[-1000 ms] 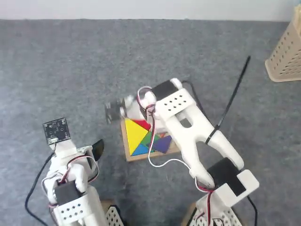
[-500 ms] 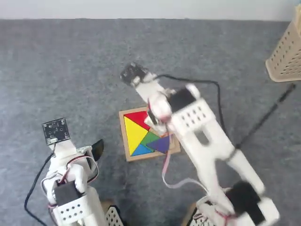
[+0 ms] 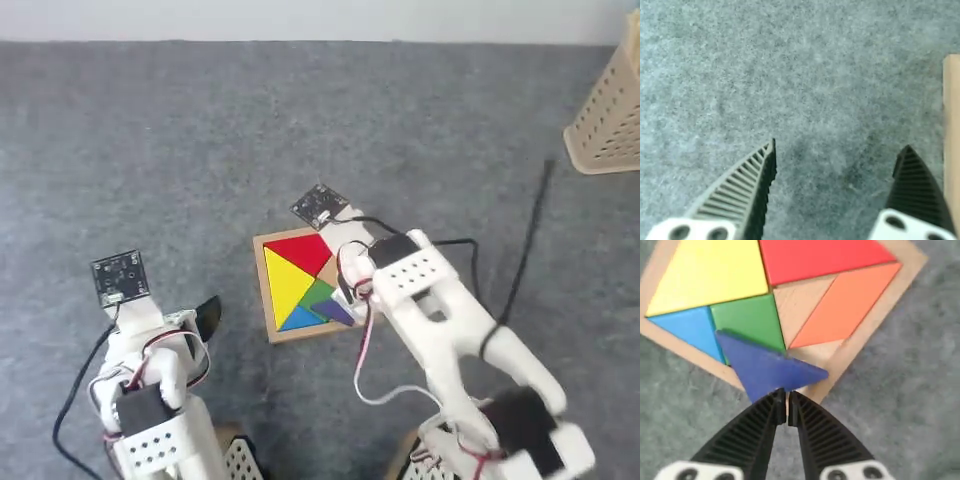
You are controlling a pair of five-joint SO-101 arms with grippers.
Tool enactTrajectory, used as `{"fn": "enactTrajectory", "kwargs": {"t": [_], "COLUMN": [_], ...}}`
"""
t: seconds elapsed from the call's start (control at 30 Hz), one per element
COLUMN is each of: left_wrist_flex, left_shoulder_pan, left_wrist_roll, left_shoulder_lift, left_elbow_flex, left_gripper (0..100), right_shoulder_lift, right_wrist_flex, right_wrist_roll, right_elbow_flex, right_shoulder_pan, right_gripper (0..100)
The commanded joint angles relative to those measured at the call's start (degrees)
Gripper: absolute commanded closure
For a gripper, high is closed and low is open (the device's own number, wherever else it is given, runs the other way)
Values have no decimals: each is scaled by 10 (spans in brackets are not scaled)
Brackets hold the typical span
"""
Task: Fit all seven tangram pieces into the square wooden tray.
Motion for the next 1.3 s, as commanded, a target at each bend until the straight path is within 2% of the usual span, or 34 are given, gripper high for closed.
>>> {"fn": "enactTrajectory", "kwargs": {"t": [0.0, 0.57, 0.7, 0.93, 1.27], "left_wrist_flex": [4, 4, 4, 4, 4], "left_shoulder_pan": [-3, -3, -3, -3, -3], "left_wrist_roll": [-1, -1, -1, -1, -1], "left_shoulder_lift": [-8, -8, -8, -8, -8], "left_elbow_flex": [-7, -7, -7, -7, -7], "left_gripper": [646, 646, 646, 646, 646], "right_shoulder_lift": [46, 93, 42, -42, -49], "right_wrist_flex": [-36, -22, -4, 0, -1], "right_wrist_roll": [-6, -31, -62, -59, -30], "right_elbow_flex": [-8, -106, -106, -32, 41], "right_shoulder_pan": [9, 82, 60, -53, -42], "right_gripper": [992, 992, 992, 992, 992]}}
